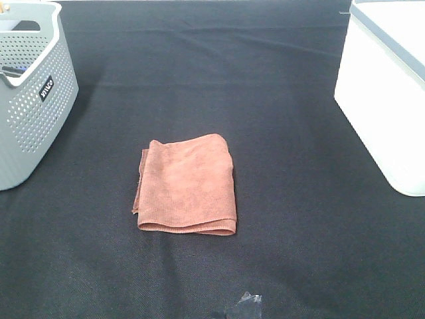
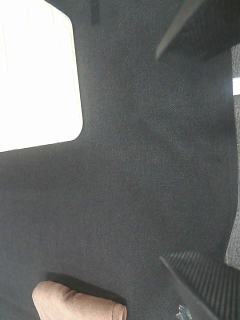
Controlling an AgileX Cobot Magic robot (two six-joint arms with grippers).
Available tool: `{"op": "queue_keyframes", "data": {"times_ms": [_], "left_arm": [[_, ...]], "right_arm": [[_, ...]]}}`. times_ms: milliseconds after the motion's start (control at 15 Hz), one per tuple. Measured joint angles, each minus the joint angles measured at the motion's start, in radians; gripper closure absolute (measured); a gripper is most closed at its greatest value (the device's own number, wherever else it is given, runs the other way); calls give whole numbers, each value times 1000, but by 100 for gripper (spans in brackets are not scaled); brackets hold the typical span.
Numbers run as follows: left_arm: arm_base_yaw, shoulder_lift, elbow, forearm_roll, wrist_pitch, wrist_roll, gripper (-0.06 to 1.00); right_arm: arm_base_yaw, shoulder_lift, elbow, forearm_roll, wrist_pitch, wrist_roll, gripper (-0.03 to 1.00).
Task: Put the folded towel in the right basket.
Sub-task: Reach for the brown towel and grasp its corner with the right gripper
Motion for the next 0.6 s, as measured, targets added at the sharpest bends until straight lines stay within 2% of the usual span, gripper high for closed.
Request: {"op": "queue_keyframes", "data": {"times_ms": [600], "left_arm": [[0, 0, 0, 0, 0, 0, -5]], "right_arm": [[0, 0, 0, 0, 0, 0, 0]]}}
